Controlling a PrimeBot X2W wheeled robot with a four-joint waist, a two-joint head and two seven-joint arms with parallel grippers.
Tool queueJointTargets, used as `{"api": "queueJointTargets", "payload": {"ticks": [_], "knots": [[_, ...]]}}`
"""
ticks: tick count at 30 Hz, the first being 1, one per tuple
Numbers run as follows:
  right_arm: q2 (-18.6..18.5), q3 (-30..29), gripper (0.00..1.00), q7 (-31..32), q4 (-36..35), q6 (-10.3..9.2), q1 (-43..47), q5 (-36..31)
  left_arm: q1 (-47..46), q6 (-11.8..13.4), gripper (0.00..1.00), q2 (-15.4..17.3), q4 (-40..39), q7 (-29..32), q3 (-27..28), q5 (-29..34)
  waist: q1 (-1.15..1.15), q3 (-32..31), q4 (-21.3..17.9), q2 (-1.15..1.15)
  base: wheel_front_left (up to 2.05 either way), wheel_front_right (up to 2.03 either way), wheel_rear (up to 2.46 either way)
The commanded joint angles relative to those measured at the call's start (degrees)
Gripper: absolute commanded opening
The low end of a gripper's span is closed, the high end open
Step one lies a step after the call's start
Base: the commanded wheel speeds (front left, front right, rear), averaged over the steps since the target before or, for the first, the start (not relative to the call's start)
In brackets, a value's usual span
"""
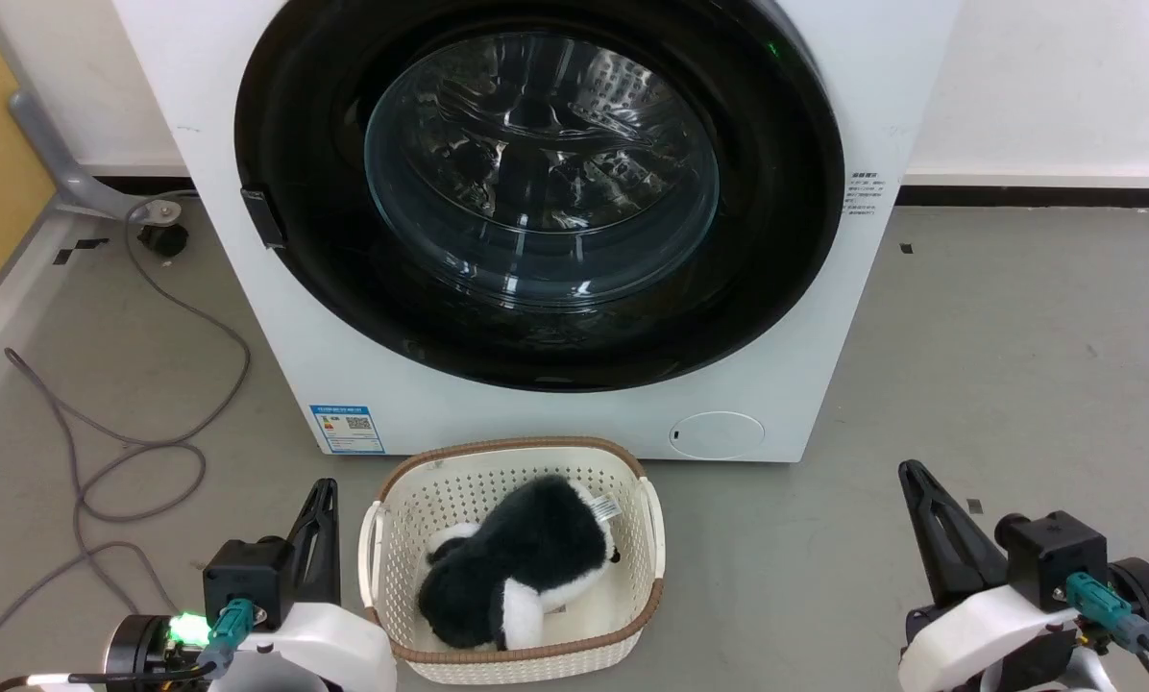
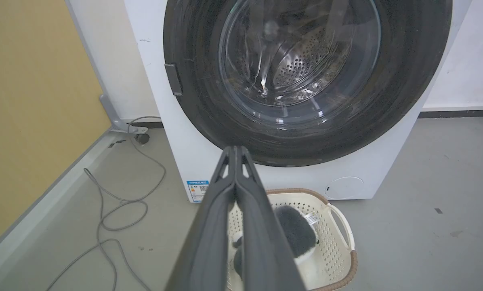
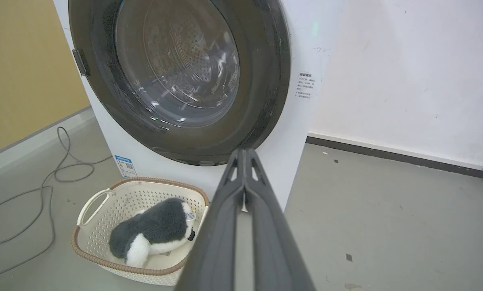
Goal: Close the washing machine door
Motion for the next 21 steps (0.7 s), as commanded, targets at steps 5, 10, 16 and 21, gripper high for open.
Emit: {"api": "queueJointTargets", "payload": {"ticks": [5, 10, 16, 21], "knots": [[0.31, 0.01, 0.0, 0.05, -0.29, -0.05, 0.74, -0.44, -0.89, -0.24, 0.0, 0.03, 0.04, 0.02, -0.05, 0.17, 0.0, 0.0, 0.0, 0.0, 0.0, 0.0, 0.0], [0.31, 0.01, 0.0, 0.05, -0.29, -0.05, 0.74, -0.44, -0.89, -0.24, 0.0, 0.03, 0.04, 0.02, -0.05, 0.17, 0.0, 0.0, 0.0, 0.0, 0.0, 0.0, 0.0], [0.31, 0.01, 0.0, 0.05, -0.29, -0.05, 0.74, -0.44, -0.89, -0.24, 0.0, 0.03, 0.04, 0.02, -0.05, 0.17, 0.0, 0.0, 0.0, 0.0, 0.0, 0.0, 0.0], [0.31, 0.01, 0.0, 0.05, -0.29, -0.05, 0.74, -0.44, -0.89, -0.24, 0.0, 0.03, 0.04, 0.02, -0.05, 0.17, 0.0, 0.0, 0.0, 0.0, 0.0, 0.0, 0.0]]}}
